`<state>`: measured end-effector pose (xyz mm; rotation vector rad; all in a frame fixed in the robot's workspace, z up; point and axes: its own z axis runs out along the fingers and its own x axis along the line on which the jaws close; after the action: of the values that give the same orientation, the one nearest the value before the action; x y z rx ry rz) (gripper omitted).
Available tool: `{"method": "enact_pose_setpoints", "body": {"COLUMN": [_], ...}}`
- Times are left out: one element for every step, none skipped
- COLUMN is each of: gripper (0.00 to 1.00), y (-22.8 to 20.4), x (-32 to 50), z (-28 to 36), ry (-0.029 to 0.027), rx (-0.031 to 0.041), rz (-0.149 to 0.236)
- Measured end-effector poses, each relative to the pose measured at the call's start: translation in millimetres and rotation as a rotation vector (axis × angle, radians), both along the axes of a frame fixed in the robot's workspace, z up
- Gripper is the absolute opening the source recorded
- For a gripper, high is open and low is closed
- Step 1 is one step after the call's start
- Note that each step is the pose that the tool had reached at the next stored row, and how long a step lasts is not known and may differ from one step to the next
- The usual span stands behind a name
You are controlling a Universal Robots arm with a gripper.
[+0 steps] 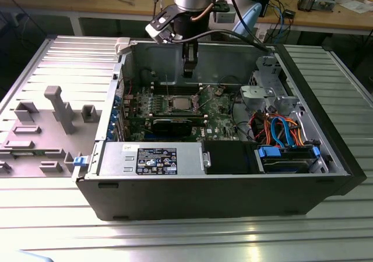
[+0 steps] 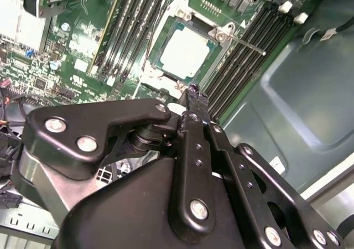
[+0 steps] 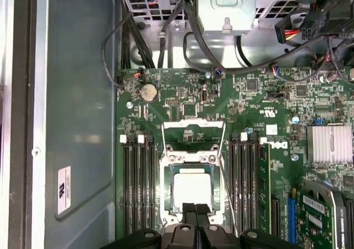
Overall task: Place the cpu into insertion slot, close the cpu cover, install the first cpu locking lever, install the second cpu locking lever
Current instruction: 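Close the cpu cover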
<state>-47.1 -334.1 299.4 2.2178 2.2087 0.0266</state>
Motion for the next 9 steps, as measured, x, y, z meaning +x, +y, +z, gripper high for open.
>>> {"method": "enact_pose_setpoints", "body": {"gripper": [0.11,0.11,0.11,0.11,0.11,0.11,0.11,0.11,0.11], "y": [0.0,0.0,0.0,0.0,0.0,0.0,0.0,0.0,0.0], "x": [1.4,2.3,3.9,5.1,6.5,7.5,8.5,9.5,10.4], "z": [0.0,0.0,0.0,0.0,0.0,0.0,0.0,0.0,0.0], "ry": [0.0,0.0,0.0,0.0,0.0,0.0,0.0,0.0,0.0], "rx": [0.0,0.0,0.0,0.0,0.0001,0.0,0.0,0.0,0.0], "rz": [0.0,0.0,0.0,0.0,0.0,0.0,0.0,0.0,0.0]}}
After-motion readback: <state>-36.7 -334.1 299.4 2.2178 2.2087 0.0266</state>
